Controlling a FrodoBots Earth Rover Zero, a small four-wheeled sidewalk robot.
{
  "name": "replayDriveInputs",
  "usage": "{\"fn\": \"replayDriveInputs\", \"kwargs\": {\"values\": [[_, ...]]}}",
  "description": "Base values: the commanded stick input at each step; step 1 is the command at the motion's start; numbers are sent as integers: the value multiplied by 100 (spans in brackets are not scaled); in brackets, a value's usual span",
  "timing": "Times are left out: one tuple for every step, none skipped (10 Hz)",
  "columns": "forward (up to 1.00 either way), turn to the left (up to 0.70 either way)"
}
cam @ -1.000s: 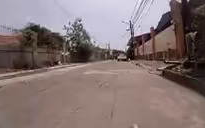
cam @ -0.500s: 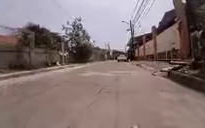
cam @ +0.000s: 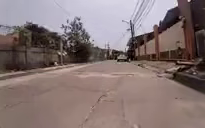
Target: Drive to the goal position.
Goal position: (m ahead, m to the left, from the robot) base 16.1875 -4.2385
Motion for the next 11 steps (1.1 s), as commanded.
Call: {"fn": "replayDriveInputs", "kwargs": {"values": [[70, 0], [70, 0], [70, 0], [70, 0], [70, 0], [70, 0], [70, 0], [70, 0], [70, 0], [70, 0], [70, 0]]}}
